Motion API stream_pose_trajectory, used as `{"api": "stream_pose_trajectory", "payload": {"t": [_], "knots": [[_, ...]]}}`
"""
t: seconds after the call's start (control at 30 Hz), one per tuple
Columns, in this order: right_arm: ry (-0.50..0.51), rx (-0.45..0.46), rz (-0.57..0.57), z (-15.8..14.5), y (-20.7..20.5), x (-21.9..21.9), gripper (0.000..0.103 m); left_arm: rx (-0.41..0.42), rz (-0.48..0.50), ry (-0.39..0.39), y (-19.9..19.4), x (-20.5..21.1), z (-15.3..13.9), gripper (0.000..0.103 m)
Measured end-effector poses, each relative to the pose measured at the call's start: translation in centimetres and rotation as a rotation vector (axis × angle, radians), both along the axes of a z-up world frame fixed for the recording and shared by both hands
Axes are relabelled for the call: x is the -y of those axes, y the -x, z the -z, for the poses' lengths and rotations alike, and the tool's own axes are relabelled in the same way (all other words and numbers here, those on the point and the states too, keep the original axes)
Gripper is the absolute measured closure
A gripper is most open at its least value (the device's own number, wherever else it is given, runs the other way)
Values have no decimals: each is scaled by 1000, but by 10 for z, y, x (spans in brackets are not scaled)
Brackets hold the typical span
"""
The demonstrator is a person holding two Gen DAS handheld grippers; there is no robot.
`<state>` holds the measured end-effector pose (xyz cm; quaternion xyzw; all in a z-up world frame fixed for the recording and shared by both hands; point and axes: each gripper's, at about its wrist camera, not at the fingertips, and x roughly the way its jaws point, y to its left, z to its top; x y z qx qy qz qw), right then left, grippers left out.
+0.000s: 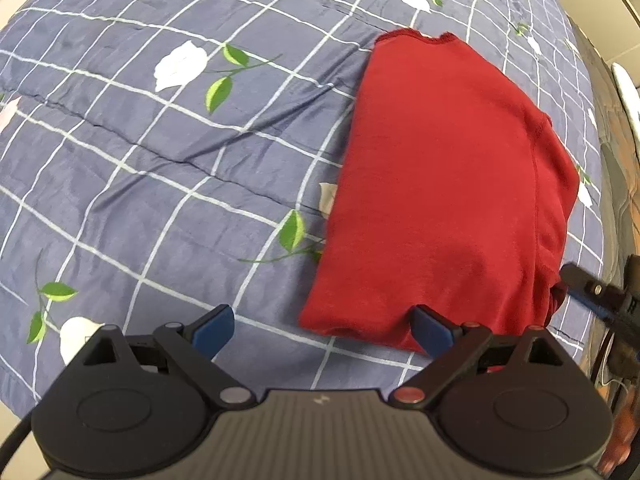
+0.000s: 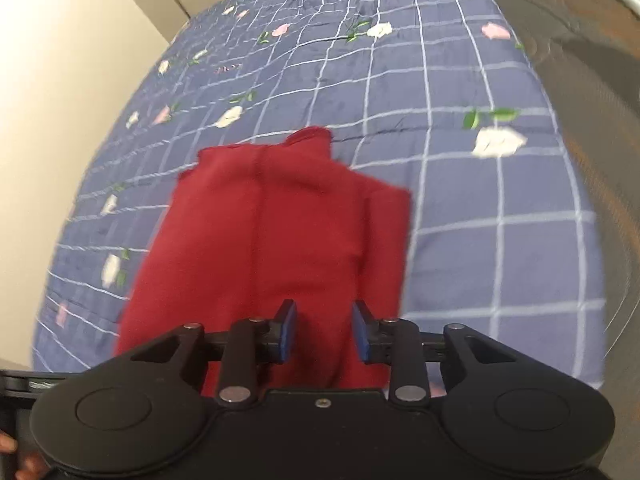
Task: Fold small clothes
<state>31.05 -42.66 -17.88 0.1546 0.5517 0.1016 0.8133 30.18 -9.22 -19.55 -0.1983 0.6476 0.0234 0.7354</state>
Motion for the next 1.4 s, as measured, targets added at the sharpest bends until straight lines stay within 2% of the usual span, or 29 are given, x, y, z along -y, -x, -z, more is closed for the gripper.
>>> {"api": "stream_pose_trajectory", "payload": {"t": [0.17, 0.33, 0.43, 0.57, 0.6, 0.67, 0.83, 0.87, 0.93, 0.97, 1.07, 1.13, 1.2, 1.3, 1.4], "knots": [[-58, -31, 52, 1, 19, -14, 69, 6, -26, 8, 4, -10, -2, 5], [98, -102, -29, 18, 30, -27, 73, 7, -13, 0, 3, -10, -2, 5], [99, -133, -8, 25, 45, -17, 71, 18, -1, -2, 3, -9, -4, 5], [72, -135, 26, 20, 59, 1, 31, 15, 3, -7, 2, -9, -5, 4], [64, -137, 30, 20, 60, 5, 24, 13, 1, -8, 2, -9, -5, 3], [52, -130, 45, 17, 61, 11, 23, 11, -4, -10, 3, -10, -4, 3], [-3, -34, 82, 2, 38, 14, 22, 0, 12, -19, 1, -9, 0, 2], [-4, -23, 80, 3, 30, 11, 24, 0, 14, -23, 1, -8, 1, 2], [-4, -16, 85, 5, 13, 7, 35, 1, 14, -24, 0, -8, 1, 2], [-3, -22, 95, 9, 4, 5, 43, 2, 13, -24, -1, -8, 2, 2], [14, -65, 127, 24, -14, 1, 55, 3, 16, -31, -3, -6, 2, 2], [20, -70, 125, 28, -18, 0, 70, 7, 19, -36, -4, -5, 1, 2], [55, -59, 84, 25, -18, -4, 98, 9, 21, -36, -5, -4, 1, 2], [118, -14, 55, 15, -16, -3, 99, 10, 22, -21, -7, -4, 1, 1], [145, 1, 89, 12, -14, 7, 102, 13, 33, -21, -9, -1, -1, 1]]}}
